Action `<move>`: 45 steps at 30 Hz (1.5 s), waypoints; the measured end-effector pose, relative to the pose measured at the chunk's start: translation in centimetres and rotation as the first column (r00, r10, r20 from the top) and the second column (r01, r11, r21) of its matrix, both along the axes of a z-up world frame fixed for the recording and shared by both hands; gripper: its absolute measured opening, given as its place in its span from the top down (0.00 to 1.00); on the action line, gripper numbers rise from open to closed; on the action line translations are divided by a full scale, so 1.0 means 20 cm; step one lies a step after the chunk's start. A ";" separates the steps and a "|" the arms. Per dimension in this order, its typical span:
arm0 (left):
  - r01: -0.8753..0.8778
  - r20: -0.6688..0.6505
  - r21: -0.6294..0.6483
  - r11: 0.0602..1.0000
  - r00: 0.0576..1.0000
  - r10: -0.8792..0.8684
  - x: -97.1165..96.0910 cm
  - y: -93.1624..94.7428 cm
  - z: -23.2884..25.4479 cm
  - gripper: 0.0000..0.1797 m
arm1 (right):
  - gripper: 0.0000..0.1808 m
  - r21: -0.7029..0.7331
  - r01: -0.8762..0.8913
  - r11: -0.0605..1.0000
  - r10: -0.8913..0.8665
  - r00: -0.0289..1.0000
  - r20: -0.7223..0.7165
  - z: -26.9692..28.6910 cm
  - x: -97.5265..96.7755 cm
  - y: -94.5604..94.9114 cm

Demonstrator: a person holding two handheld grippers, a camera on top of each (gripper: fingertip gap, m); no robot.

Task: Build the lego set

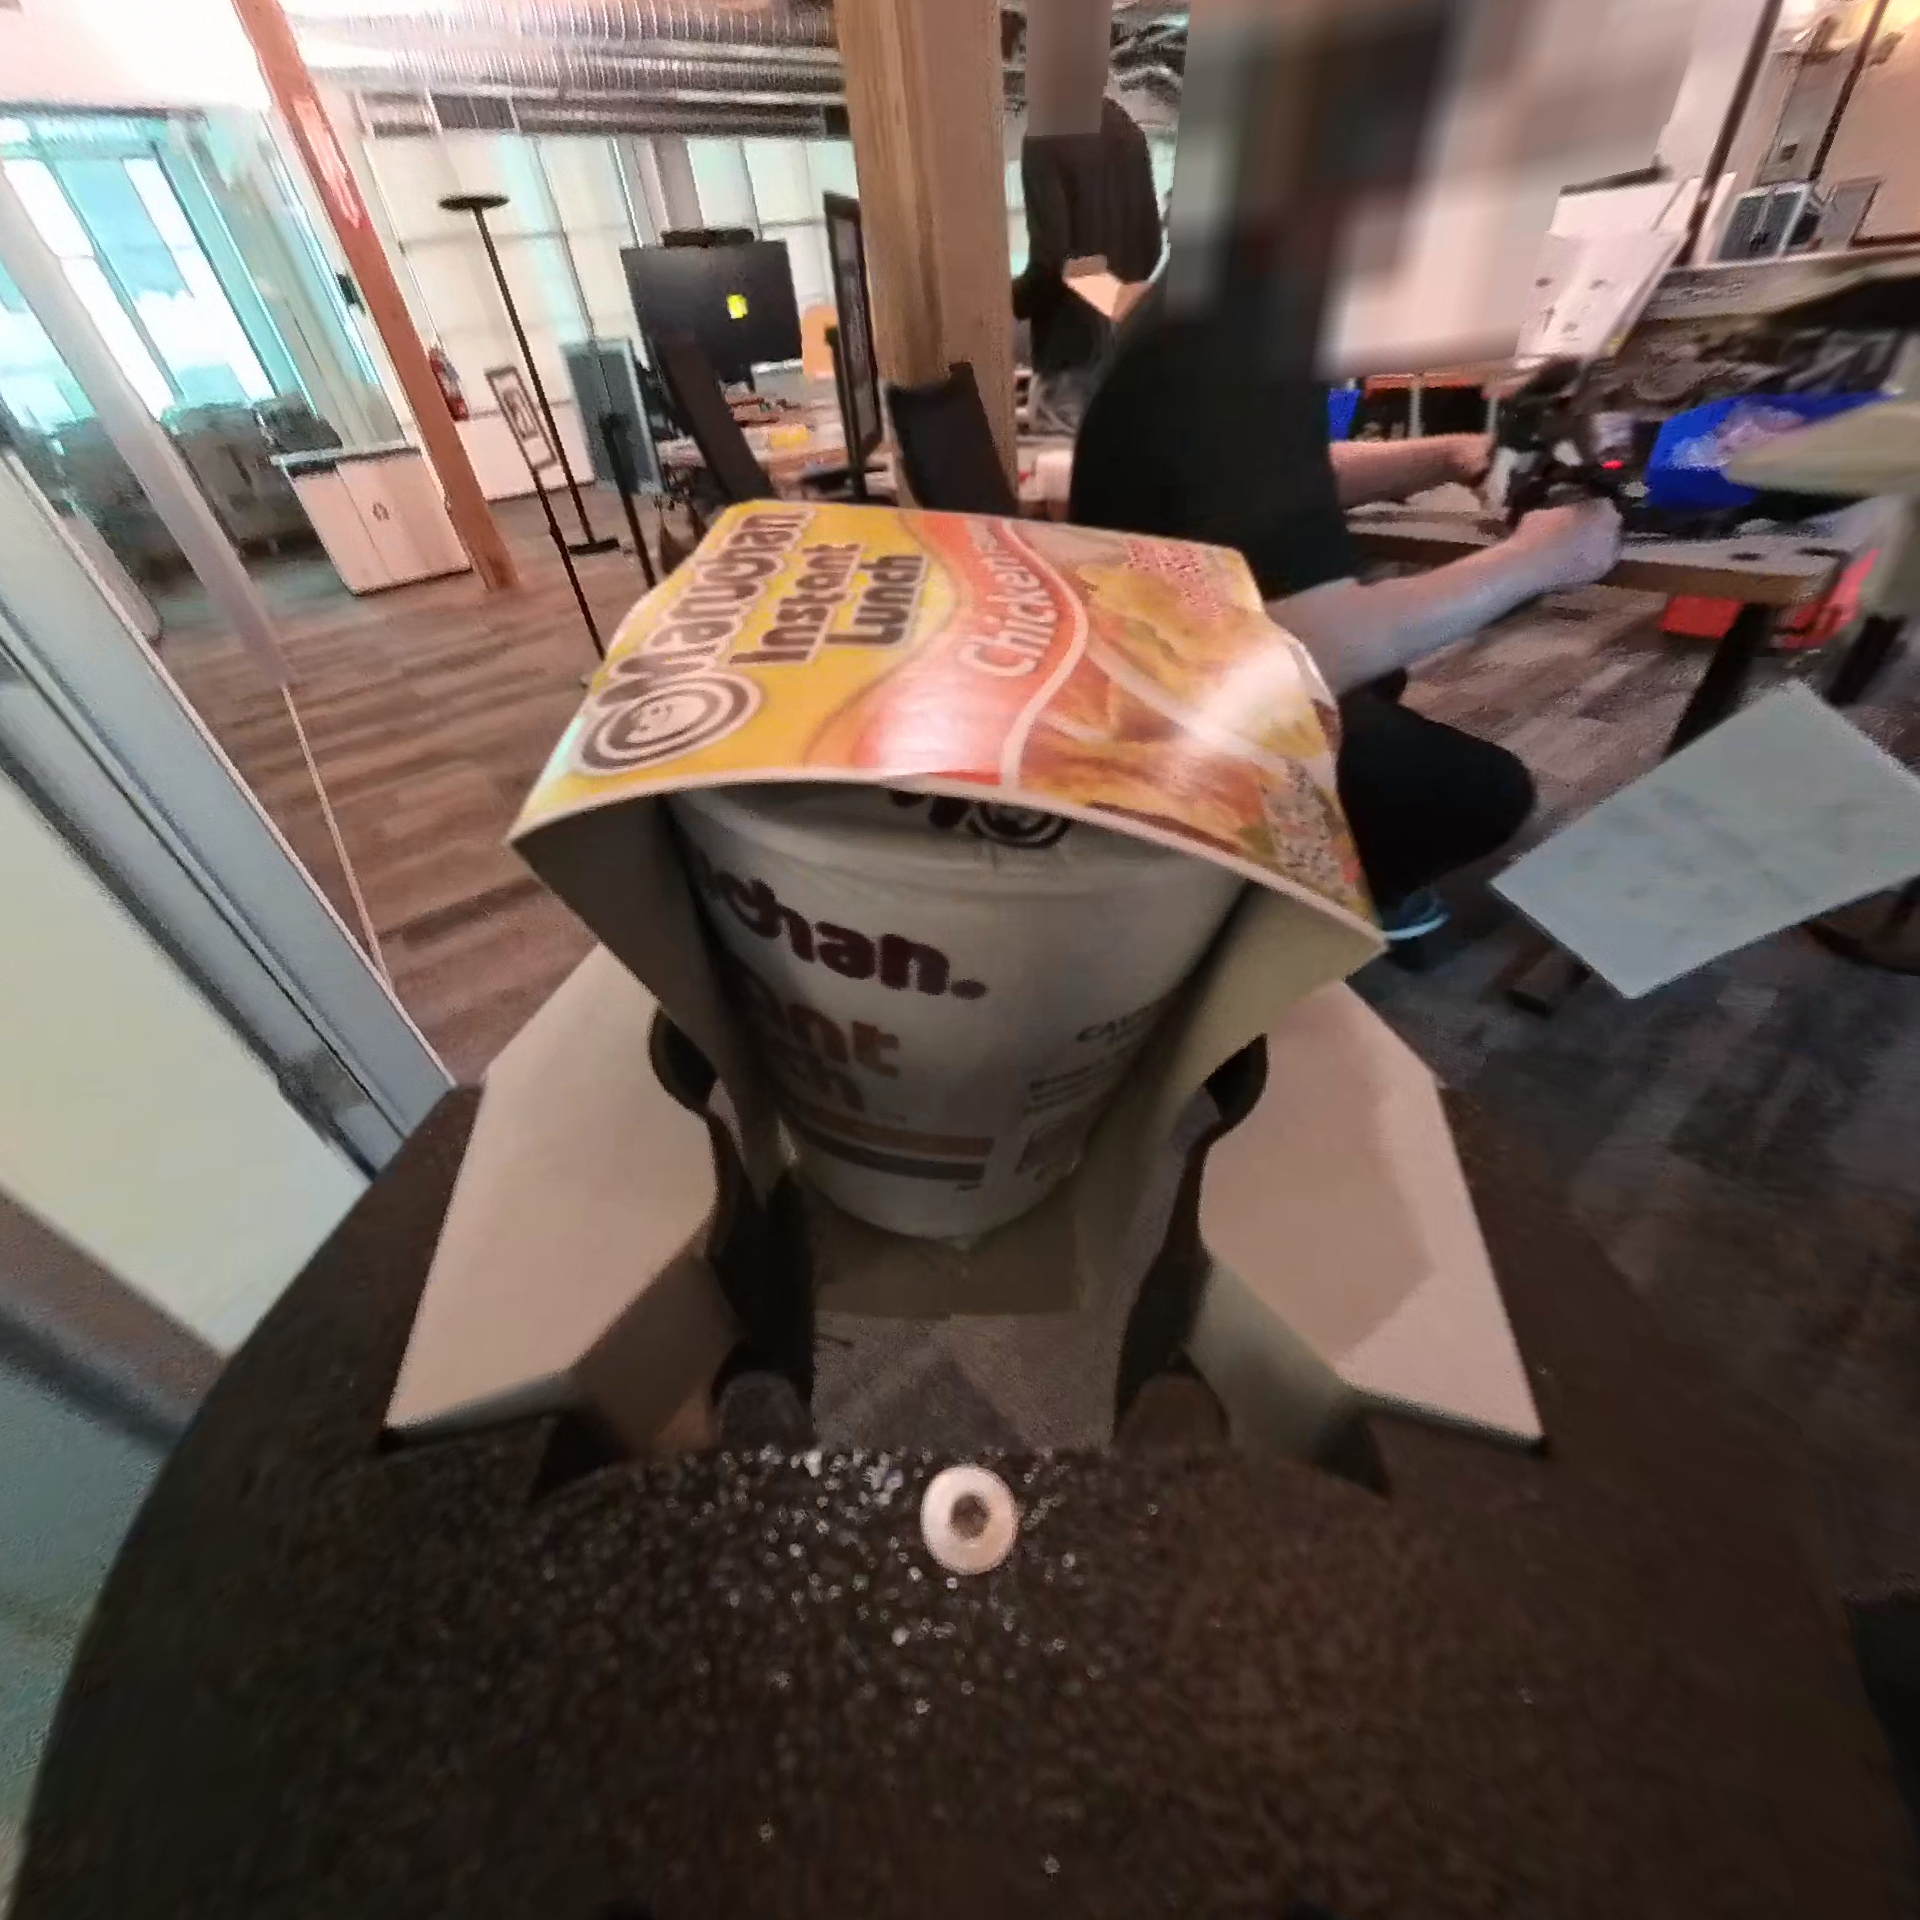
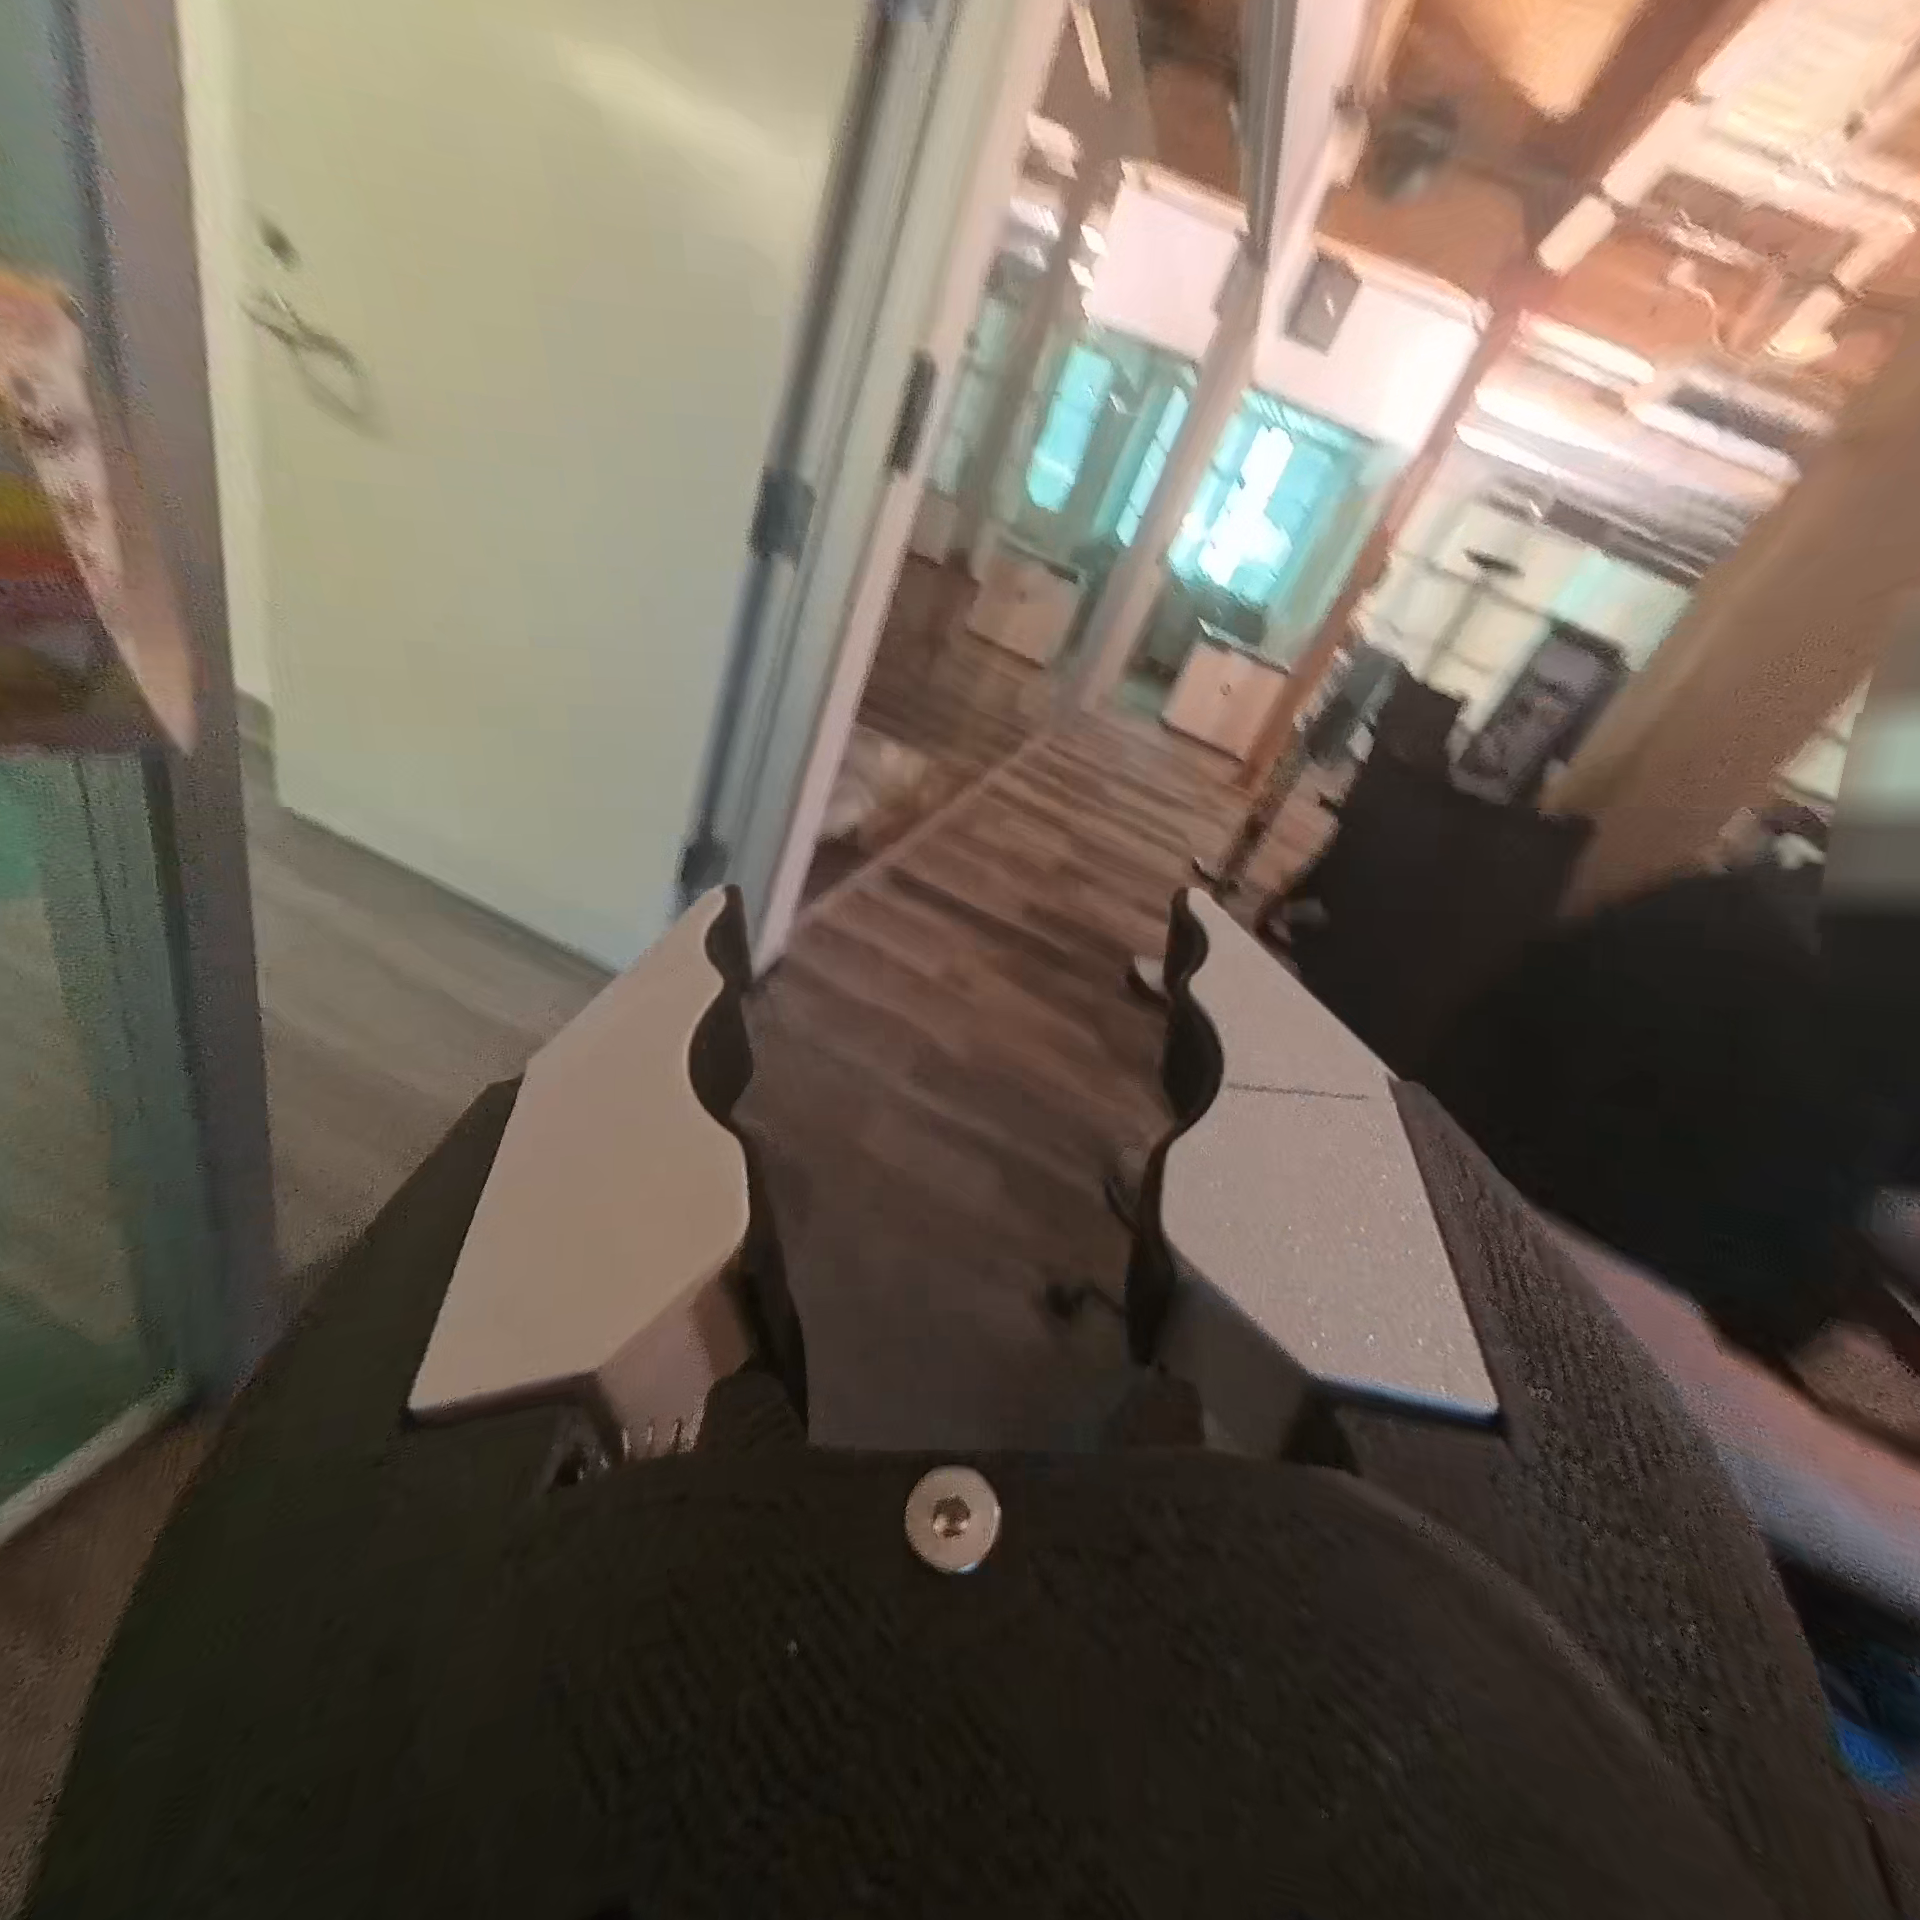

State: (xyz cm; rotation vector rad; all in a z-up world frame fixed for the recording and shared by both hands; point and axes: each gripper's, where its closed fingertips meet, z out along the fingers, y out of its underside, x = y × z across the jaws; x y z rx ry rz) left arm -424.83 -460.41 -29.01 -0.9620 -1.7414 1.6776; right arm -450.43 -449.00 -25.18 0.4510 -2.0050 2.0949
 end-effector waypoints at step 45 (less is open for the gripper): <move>-0.076 -0.031 0.042 0.996 0.997 0.077 -1.79 -7.25 -0.12 0.48 | 0.53 -0.262 -0.375 0.889 0.405 0.912 0.070 0.45 -1.41 -7.59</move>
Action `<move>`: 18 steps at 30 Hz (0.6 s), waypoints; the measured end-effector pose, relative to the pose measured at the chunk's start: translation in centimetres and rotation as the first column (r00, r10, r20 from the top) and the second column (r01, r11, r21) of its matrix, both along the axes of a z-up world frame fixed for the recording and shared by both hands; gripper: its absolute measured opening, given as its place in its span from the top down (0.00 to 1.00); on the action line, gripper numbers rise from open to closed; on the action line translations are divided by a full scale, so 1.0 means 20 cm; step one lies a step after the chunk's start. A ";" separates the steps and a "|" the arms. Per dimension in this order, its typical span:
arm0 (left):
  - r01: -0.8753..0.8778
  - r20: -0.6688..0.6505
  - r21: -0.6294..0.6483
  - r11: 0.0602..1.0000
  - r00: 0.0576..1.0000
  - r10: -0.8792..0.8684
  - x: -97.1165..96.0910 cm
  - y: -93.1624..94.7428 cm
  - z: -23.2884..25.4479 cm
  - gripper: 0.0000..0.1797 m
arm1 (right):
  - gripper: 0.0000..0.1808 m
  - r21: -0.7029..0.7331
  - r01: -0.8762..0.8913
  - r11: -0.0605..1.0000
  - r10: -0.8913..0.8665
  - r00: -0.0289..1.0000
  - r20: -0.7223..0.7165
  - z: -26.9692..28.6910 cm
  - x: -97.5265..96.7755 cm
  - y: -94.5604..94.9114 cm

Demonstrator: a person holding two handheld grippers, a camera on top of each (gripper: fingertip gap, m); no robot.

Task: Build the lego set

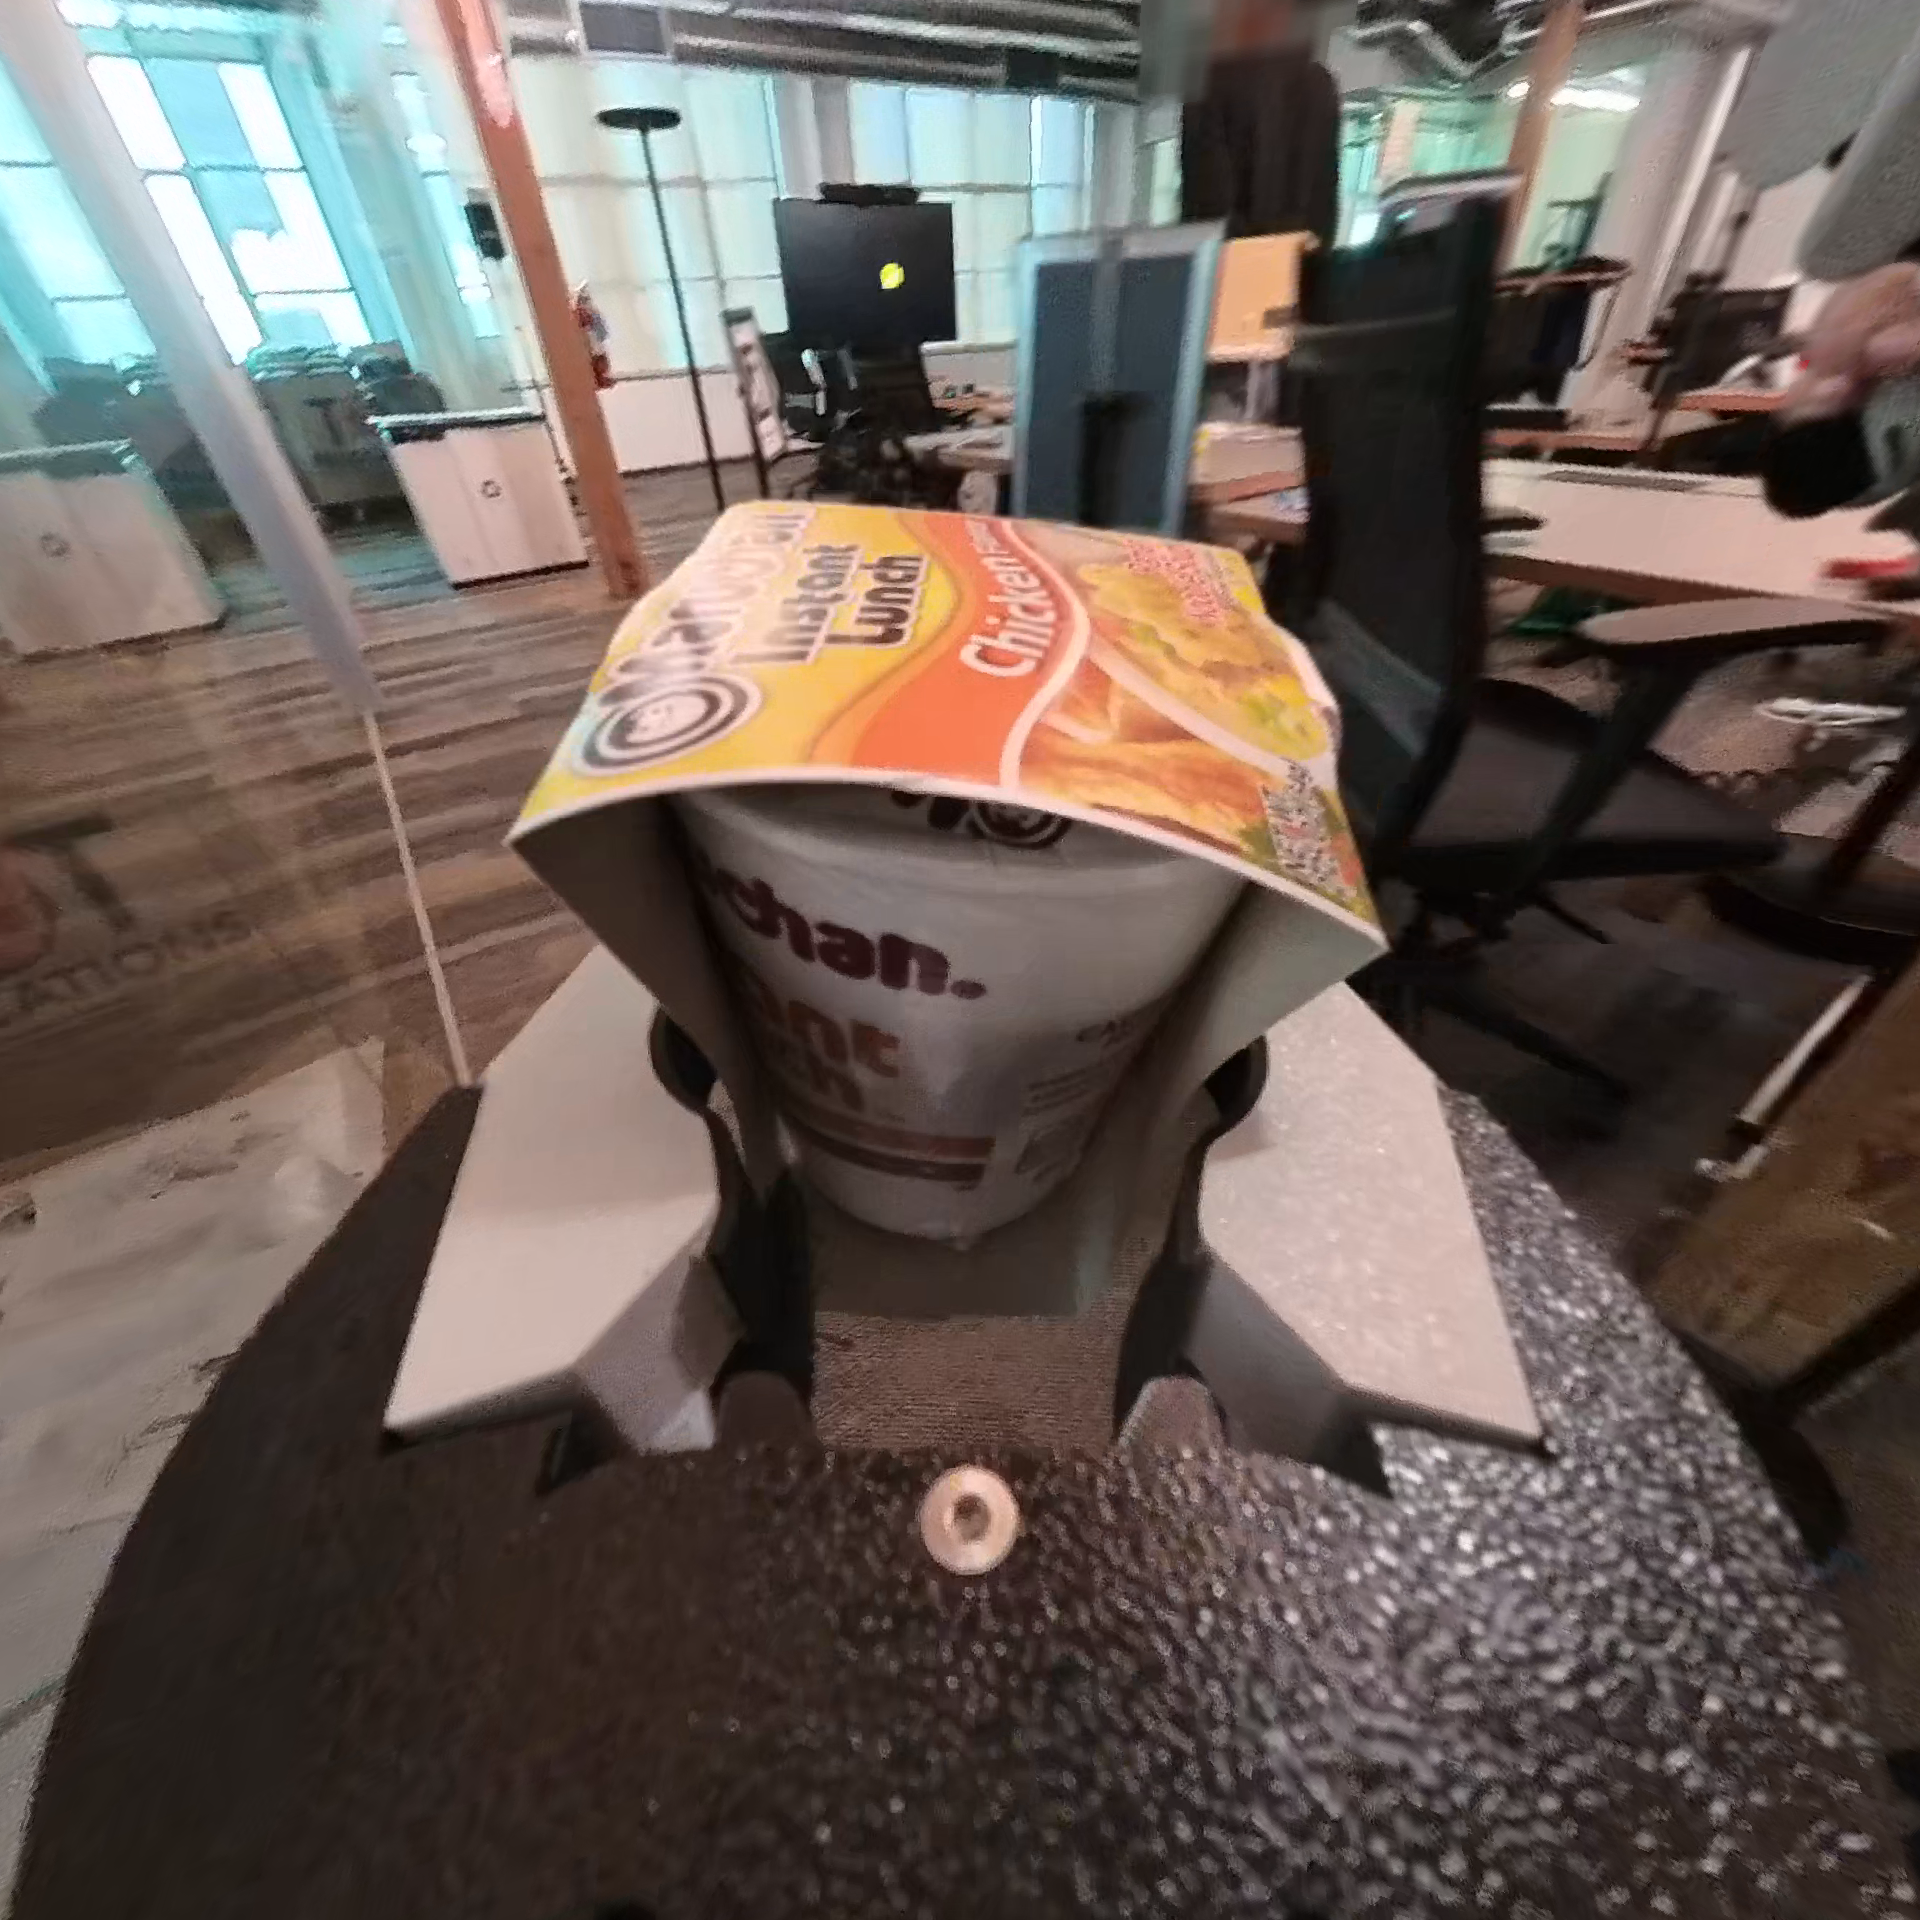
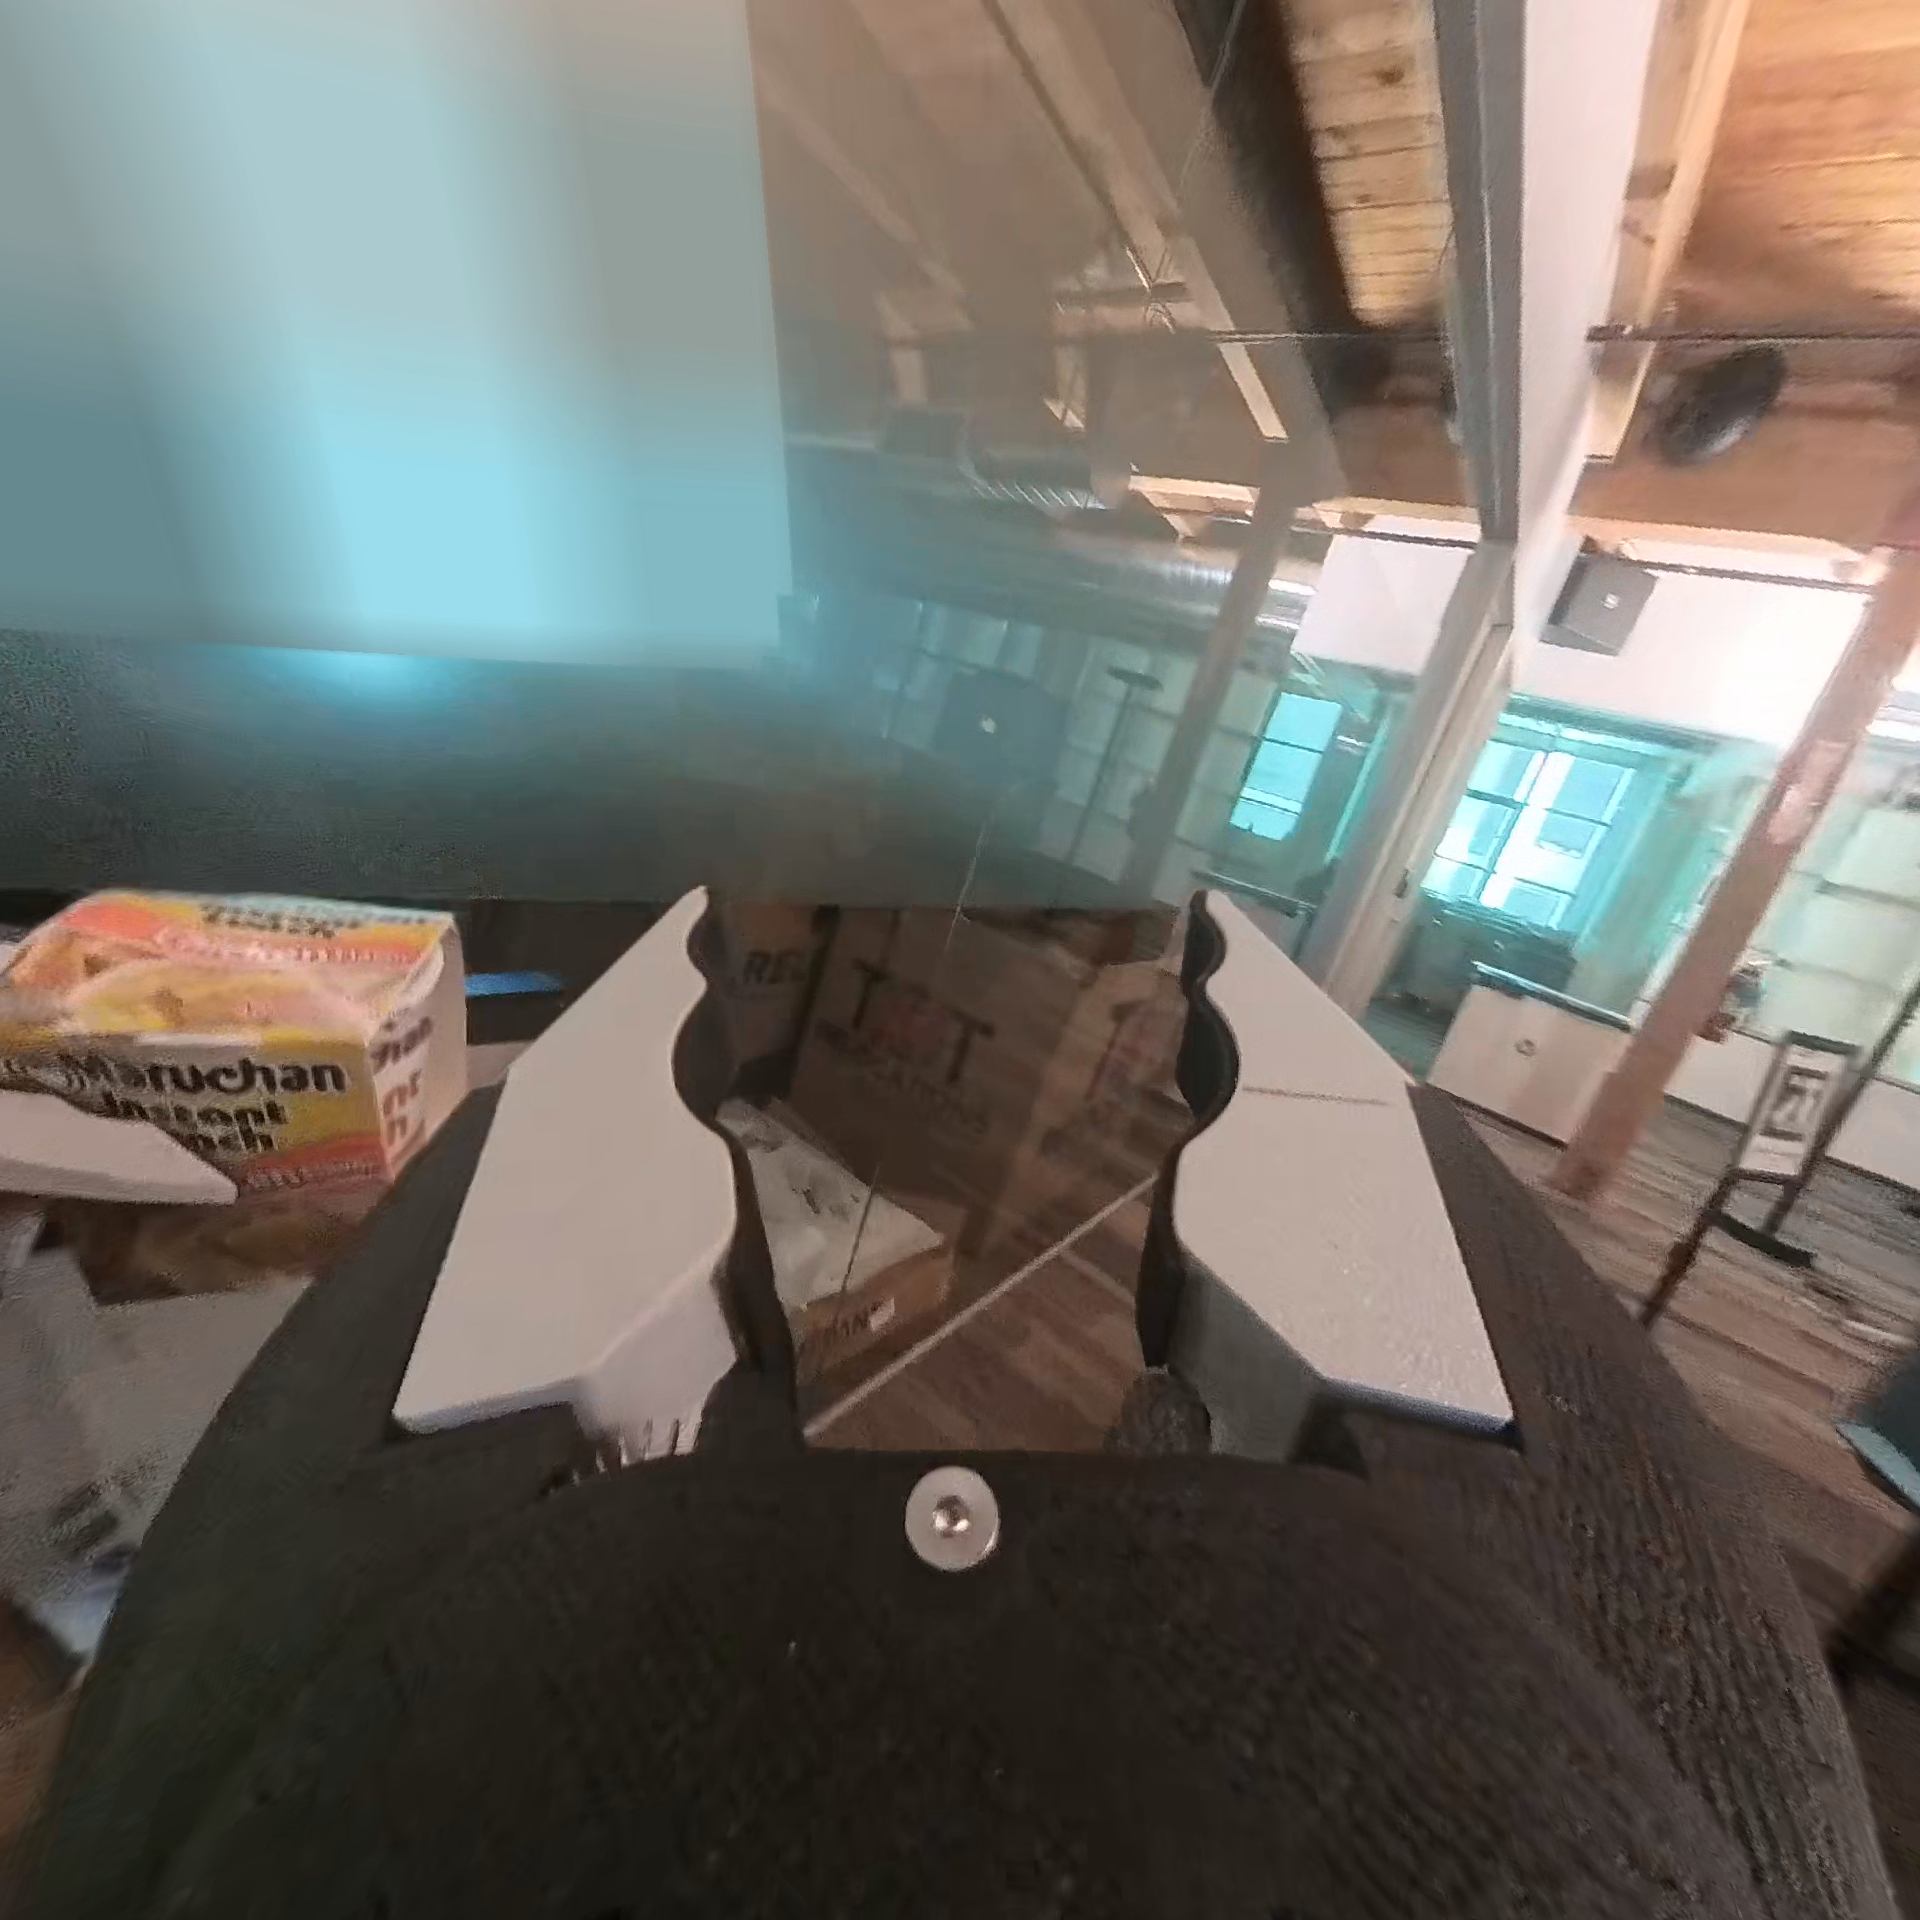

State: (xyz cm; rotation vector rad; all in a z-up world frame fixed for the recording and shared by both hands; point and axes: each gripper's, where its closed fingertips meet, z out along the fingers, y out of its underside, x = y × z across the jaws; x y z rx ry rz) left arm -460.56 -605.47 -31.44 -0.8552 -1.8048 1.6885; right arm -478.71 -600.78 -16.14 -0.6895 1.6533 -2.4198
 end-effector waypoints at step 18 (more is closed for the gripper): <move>0.157 0.050 -0.046 0.986 0.987 -0.155 -0.76 -3.01 0.00 0.48 | 0.54 0.202 0.141 0.969 -0.130 0.989 -0.068 -0.29 -0.59 -2.60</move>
